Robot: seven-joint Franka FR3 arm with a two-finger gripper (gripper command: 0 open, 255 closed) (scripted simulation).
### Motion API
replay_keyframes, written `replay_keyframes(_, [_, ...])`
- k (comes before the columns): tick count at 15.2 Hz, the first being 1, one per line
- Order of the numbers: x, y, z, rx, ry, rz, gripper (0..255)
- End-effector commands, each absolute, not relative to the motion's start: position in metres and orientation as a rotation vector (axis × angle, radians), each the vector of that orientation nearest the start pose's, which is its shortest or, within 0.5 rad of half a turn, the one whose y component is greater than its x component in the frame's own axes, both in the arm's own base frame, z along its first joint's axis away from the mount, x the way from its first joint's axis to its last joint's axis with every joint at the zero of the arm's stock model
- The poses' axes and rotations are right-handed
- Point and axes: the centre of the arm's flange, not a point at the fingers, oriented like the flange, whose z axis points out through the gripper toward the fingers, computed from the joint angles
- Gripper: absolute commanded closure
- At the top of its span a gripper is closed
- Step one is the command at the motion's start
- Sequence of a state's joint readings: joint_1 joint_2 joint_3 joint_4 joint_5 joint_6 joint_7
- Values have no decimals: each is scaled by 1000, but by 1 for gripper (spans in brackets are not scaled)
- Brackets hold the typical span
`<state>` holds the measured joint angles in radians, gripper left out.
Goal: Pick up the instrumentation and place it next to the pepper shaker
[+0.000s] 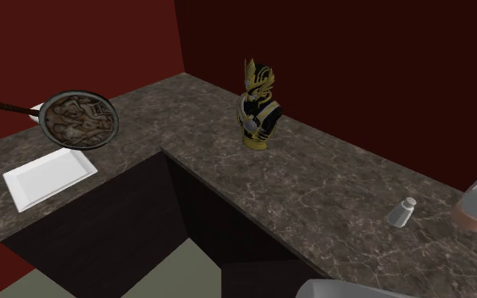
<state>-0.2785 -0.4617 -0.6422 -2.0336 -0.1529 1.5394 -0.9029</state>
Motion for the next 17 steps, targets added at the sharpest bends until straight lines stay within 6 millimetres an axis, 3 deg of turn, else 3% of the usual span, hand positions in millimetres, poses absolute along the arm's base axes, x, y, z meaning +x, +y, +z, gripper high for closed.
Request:
replay_keyframes(1, [210, -379, 568, -2979, -80, -29, 255])
replay_keyframes(17, [210, -379, 483, -2979, -80, -29, 255])
